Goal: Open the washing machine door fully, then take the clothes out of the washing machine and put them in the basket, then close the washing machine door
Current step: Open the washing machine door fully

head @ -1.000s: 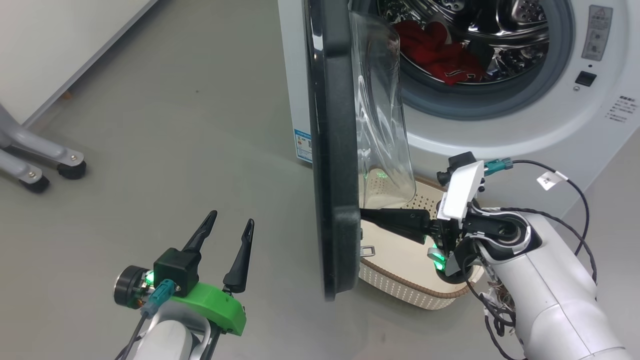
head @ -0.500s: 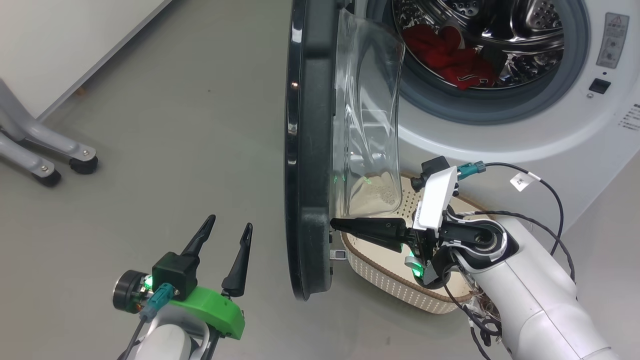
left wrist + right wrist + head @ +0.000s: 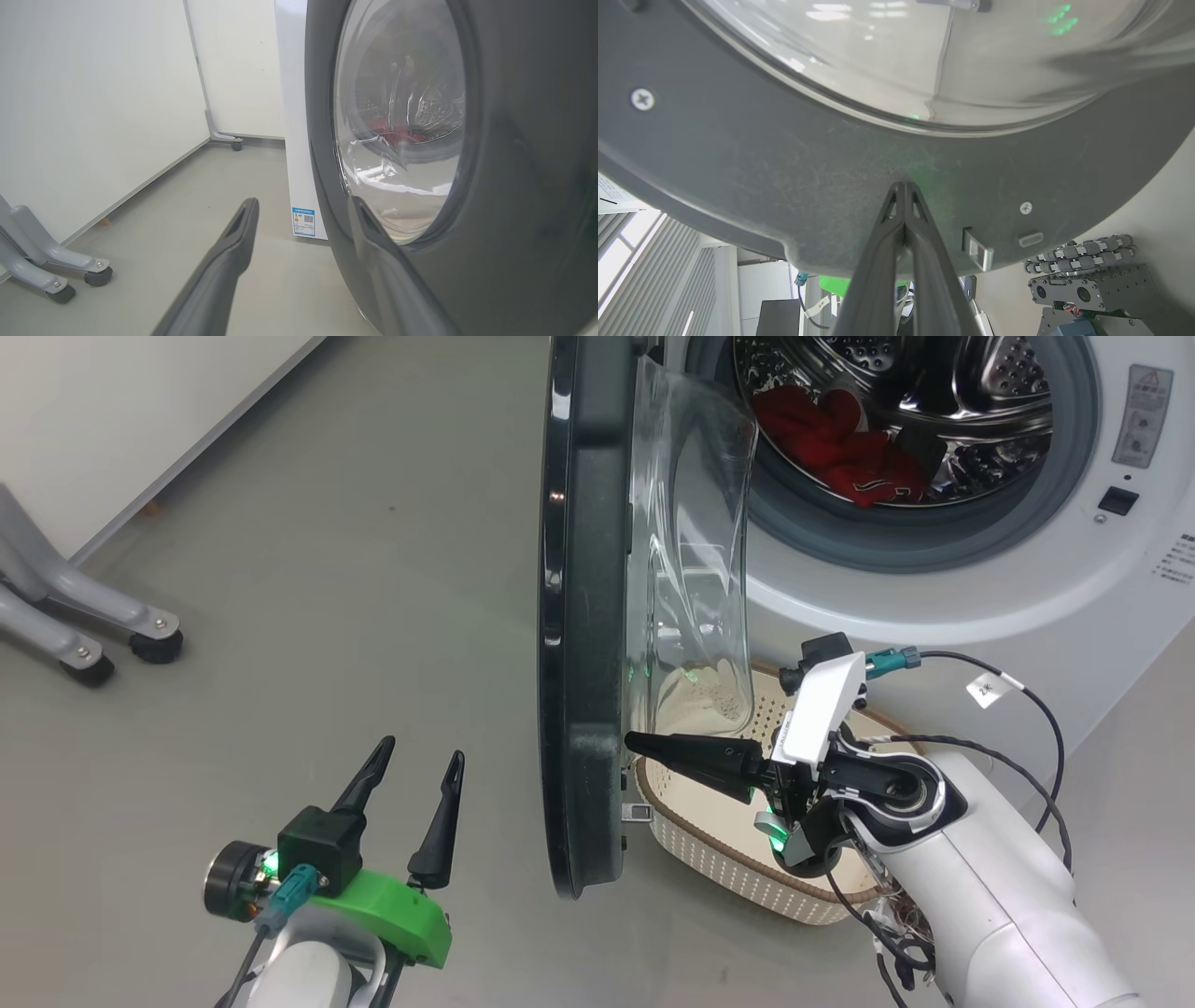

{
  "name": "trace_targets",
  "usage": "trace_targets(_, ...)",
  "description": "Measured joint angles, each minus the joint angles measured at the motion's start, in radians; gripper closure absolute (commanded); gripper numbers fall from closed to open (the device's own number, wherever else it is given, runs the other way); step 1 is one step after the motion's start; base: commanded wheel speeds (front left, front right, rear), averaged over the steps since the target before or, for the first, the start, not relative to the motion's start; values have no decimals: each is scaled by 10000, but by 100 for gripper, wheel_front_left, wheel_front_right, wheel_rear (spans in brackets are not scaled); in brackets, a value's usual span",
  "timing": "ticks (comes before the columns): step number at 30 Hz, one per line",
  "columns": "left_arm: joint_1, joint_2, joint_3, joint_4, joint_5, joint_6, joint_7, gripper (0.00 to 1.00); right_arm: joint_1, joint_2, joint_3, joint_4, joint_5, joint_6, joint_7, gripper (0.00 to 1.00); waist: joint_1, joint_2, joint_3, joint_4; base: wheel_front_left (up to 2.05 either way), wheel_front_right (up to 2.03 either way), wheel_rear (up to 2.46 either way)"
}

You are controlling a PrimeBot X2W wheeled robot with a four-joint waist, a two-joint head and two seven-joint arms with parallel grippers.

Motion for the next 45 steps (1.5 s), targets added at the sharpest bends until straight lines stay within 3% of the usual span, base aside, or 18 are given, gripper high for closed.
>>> trace_targets(21, 411, 10, 510, -2, 219, 102, 0, 0, 2157, -322, -1820, -1741, -232, 0, -2266, 100, 0, 0, -381, -635, 0, 0, 0)
trace_targets(22, 413, 12, 541, -12, 244, 102, 0, 0, 2275, -324, -1870, -1829, -274, 0, -2370, 90, 1, 0, -381, -673, 0, 0, 0)
trace_targets(25, 419, 12, 621, -33, 267, 102, 0, 0, 2609, -349, -2019, -2000, -479, 2, -2752, 0, 0, 0, -377, -784, 0, 0, 0)
trace_targets(32, 442, 12, 702, -48, 290, 100, 0, 0, 3359, -428, -2414, -2094, -988, 2, -3776, 0, 0, 0, -393, -995, 0, 0, 0)
trace_targets(45, 459, 13, 809, -31, 385, 96, 0, 0, 4383, -1154, -2874, -2048, -3657, 2, -6782, 0, 0, 0, -449, -1211, 0, 0, 0)
